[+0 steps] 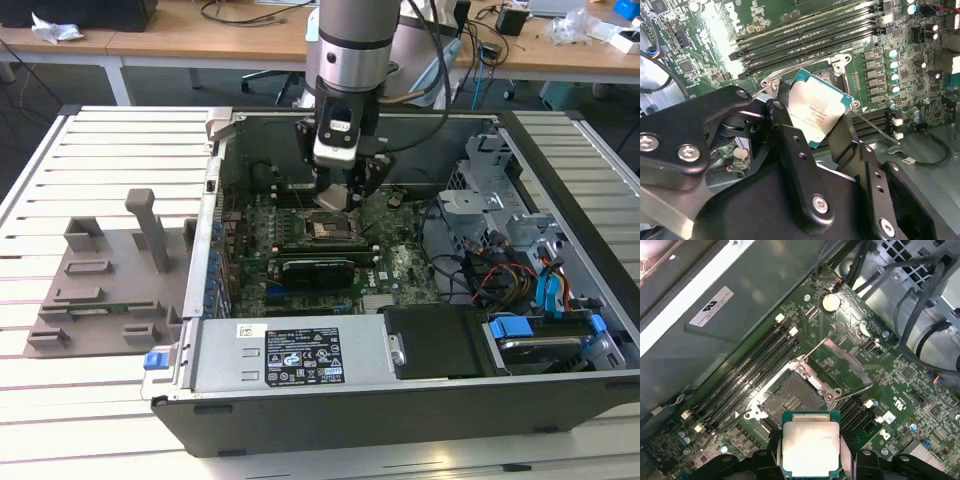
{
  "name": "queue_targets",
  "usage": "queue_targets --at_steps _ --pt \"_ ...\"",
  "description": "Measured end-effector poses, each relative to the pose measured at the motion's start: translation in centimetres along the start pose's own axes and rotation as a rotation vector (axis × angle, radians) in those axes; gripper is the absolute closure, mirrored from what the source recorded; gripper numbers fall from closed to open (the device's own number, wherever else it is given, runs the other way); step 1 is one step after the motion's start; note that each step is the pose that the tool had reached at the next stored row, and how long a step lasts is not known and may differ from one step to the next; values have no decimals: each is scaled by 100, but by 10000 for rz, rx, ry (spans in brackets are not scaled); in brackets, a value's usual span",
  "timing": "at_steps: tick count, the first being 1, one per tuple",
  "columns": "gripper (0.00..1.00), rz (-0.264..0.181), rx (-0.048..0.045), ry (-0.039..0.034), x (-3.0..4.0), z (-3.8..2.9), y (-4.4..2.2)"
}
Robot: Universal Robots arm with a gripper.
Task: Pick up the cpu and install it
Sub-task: 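Place the cpu into insertion slot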
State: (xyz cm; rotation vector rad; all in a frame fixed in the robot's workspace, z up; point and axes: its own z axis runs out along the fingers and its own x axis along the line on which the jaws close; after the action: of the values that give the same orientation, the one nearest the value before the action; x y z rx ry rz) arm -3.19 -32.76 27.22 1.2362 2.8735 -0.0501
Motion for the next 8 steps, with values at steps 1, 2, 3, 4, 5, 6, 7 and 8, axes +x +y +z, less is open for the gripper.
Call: queue_targets --at_steps 1,2,3,4,5,6,7,8 --pt "45 442 11 10 0 1 0" --pt "45 537 13 13 0 2 0" --pt "45 586 14 14 0 2 0" --pt "45 635 15 16 0 2 0" --pt "45 691 17 16 0 2 0" --pt "45 738 18 18 0 3 0" --pt "45 837 21 20 0 3 0" --pt "45 930 23 23 0 3 0"
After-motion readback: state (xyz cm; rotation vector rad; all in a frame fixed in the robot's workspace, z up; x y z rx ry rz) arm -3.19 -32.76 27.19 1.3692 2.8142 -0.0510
